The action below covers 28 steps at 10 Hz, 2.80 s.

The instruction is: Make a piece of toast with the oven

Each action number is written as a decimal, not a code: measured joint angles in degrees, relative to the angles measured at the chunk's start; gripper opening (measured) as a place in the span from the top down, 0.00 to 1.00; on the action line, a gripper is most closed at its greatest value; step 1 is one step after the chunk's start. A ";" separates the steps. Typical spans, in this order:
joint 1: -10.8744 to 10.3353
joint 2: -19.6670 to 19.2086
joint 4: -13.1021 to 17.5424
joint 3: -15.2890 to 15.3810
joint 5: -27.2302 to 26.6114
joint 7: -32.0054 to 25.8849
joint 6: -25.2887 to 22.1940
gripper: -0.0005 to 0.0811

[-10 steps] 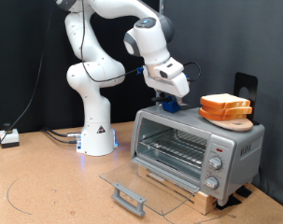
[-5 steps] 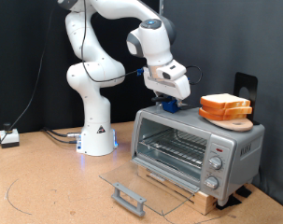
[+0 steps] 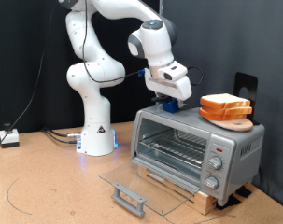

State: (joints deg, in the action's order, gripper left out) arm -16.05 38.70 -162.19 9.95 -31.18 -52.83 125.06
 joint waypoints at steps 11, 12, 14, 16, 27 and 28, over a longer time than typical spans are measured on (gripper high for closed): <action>1.36 -0.62 0.18 0.05 2.90 0.16 1.15 0.42; 1.36 -0.62 0.18 -0.06 2.90 0.15 1.15 0.42; 1.36 -0.63 0.18 -0.11 2.90 0.12 1.15 0.42; 1.36 -1.01 0.16 -0.13 2.88 0.12 1.14 0.42; 1.36 -1.40 0.28 -0.58 1.34 0.09 -1.21 0.00; 1.34 -1.40 0.29 -0.58 1.19 0.03 -1.21 0.00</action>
State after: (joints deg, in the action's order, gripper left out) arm -14.71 37.30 -161.89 9.37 -29.98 -52.80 123.85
